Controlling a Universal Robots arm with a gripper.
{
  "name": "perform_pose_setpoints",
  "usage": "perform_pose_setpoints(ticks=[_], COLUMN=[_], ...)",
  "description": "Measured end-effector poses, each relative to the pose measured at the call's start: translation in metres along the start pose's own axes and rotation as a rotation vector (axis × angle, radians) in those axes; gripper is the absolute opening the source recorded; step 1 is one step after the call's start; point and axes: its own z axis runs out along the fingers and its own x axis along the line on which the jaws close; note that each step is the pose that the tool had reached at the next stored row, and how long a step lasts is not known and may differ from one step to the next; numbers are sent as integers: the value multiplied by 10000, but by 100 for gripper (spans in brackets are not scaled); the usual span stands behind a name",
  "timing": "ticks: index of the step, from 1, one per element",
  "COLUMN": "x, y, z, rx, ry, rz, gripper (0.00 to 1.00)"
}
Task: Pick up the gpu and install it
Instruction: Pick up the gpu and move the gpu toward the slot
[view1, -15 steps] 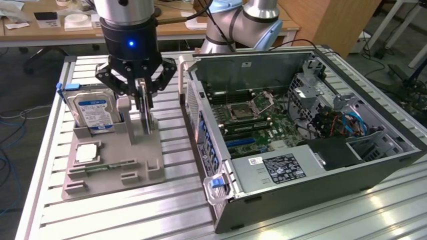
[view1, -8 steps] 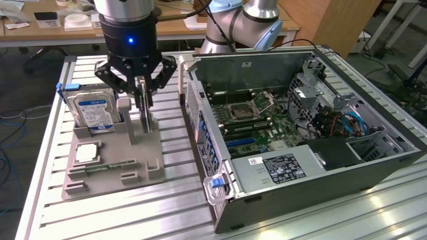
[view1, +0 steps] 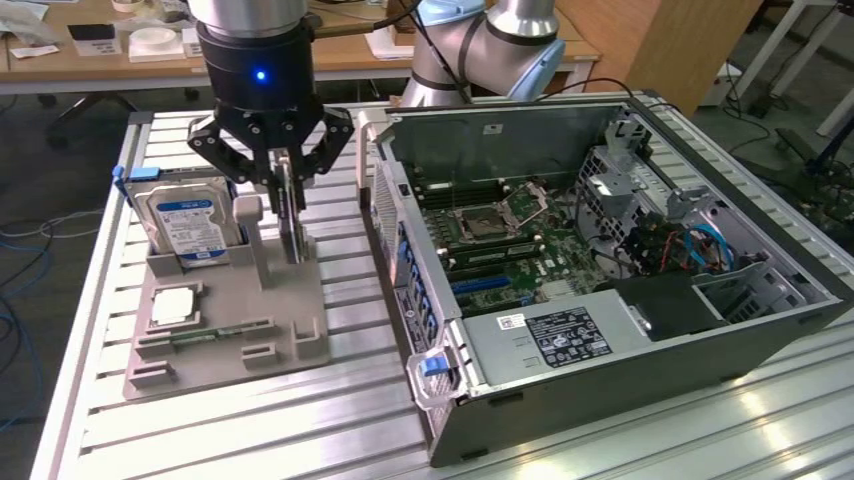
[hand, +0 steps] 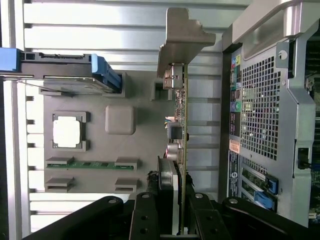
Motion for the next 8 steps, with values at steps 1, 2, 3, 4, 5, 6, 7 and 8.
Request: perform_pose_setpoints(ticks=[1, 2, 3, 4, 5, 6, 7, 8], x=[0, -1, -1, -1, -1, -2, -2, -2], y=[0, 0, 1, 1, 1, 1, 1, 2], z=[-5, -13, -19, -27, -35, -46, -59, -73], rx=[2, 5, 7, 9, 11, 12, 12, 13], ry=[0, 1, 1, 0, 1, 0, 0, 0], rz=[0, 0, -1, -1, -1, -1, -1, -1], gripper=[28, 28, 28, 28, 28, 28, 28, 28])
